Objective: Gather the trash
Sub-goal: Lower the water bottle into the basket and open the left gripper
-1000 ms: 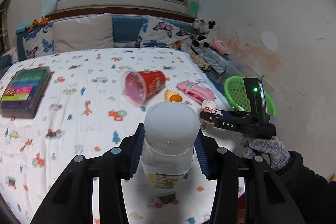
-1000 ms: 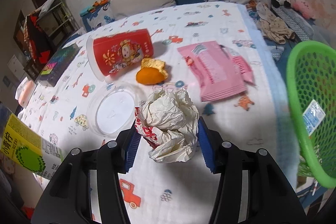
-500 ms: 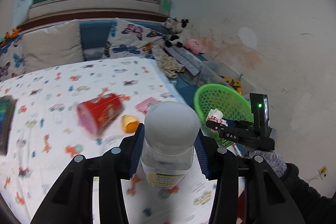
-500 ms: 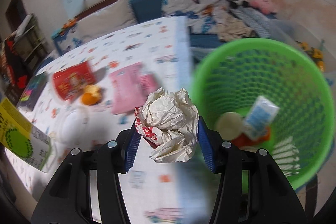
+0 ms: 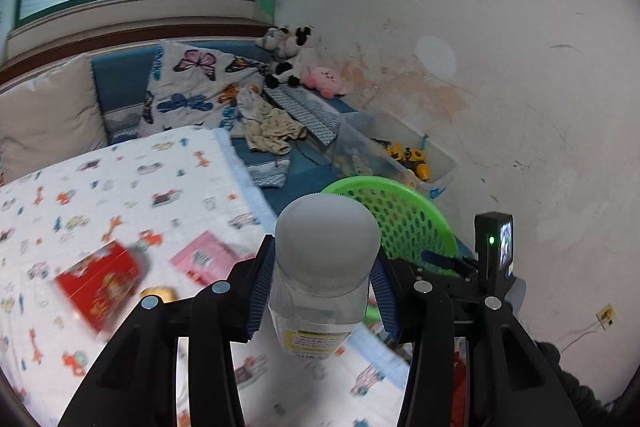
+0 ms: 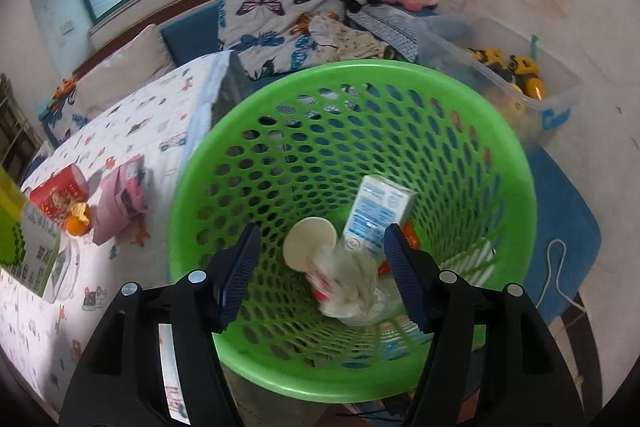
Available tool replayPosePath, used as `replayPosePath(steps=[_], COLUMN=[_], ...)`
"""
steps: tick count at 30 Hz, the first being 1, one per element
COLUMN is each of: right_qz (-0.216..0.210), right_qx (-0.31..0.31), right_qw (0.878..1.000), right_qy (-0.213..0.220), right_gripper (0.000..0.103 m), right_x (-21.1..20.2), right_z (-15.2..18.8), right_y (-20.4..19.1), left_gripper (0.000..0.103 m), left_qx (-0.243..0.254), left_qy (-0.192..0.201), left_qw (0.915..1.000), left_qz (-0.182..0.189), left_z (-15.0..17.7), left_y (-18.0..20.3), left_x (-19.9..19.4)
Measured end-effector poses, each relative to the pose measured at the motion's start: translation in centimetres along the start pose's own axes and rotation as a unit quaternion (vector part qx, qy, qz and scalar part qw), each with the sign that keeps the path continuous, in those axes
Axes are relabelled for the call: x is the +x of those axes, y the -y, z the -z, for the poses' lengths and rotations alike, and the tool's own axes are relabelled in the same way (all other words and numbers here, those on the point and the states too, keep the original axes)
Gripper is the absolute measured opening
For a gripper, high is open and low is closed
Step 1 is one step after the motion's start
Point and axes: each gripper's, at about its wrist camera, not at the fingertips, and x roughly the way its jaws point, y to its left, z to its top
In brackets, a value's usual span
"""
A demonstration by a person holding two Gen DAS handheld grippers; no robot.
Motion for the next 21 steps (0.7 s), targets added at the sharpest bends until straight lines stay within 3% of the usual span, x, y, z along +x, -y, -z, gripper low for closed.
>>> replayPosePath(steps=[10,21], right_qz=[-0.008,-0.011], right_qx=[0.009,0.013], right_qw=[0.999,0.998], right_qy=[0.033,0.059], right_gripper=[0.071,0.074], right_x=[-3.2,-6.5], right_z=[0.8,1.9], right_y=[0.9,1.2], left_gripper=[0.045,0.045], left_qx=[0.026,0.019], left_qy=[-0.016,-0.055], left_qw=[0.999,0.9969], left_qz=[0.033,0.052], left_z=[-2.0,-0.3], left_y=[4.7,6.9], left_x=[7.0,14.0])
